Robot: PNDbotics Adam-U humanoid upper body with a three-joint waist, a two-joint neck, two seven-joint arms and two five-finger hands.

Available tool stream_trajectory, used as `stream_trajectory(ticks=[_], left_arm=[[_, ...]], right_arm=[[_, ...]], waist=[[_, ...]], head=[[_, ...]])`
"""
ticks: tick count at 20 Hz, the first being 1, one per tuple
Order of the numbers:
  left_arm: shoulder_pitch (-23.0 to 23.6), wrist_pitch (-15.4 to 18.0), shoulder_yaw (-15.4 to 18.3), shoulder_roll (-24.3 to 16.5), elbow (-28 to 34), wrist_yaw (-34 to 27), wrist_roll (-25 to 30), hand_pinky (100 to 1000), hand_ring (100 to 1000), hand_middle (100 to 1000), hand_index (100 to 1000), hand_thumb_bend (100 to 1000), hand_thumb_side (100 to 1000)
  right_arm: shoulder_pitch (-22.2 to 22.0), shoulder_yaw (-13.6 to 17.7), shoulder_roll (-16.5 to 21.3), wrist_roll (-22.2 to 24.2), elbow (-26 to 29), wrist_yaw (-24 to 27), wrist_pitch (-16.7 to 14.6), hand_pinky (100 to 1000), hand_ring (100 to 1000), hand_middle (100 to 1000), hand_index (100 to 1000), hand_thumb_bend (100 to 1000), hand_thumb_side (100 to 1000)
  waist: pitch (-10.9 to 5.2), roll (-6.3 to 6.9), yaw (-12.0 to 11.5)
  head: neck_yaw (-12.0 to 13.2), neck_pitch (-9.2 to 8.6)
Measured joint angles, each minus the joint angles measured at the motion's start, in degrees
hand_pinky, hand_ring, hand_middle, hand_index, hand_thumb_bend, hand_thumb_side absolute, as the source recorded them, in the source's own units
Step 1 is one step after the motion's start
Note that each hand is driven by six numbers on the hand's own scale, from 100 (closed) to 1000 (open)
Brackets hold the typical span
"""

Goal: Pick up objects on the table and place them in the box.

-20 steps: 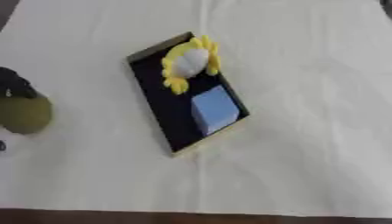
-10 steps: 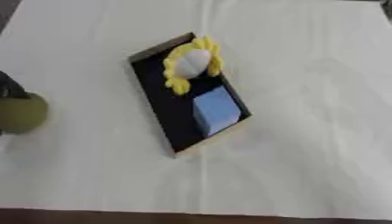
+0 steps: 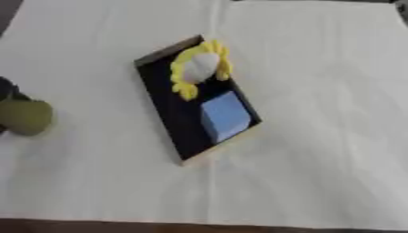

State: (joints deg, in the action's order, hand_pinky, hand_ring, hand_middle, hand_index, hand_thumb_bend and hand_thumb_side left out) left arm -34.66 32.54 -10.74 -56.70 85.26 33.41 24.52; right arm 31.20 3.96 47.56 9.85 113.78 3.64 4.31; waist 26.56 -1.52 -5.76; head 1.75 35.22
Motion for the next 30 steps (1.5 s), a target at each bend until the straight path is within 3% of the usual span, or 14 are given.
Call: stream_trajectory(ticks=[5,10,22,30], left_arm=[[-2.1,-0.2,-0.1,0.4,3.2,-0.2,-7.1,634,573,473,637,100,166],[-7.5,0.6,-1.8,3.7,6.6,-1.0,-9.0,631,556,459,623,100,157],[-17.2,0.9,-4.0,20.4,8.3,-2.7,-3.5,629,537,446,618,100,211],[-20.5,1.5,-4.7,28.4,2.0,-1.0,1.4,631,535,447,621,100,293]], right_arm=[[-0.1,0.3,0.0,0.0,0.0,0.0,0.0,884,777,594,754,100,418],[-0.4,0.3,-0.4,0.0,0.0,0.1,0.0,884,777,594,753,100,418],[-0.4,0.9,-1.0,-0.3,0.0,0.6,-0.3,885,779,595,754,100,423],[0.1,0.9,-1.6,0.0,0.0,0.7,0.0,885,778,594,753,100,426]], waist=[[-0.04,0.04,0.0],[-0.22,0.15,-0.1],[-0.74,-0.02,-0.2],[-0.78,0.11,-0.2]], head=[[-0.1,0.0],[-0.9,0.01],[-2.8,0.02],[-2.4,-0.01]])
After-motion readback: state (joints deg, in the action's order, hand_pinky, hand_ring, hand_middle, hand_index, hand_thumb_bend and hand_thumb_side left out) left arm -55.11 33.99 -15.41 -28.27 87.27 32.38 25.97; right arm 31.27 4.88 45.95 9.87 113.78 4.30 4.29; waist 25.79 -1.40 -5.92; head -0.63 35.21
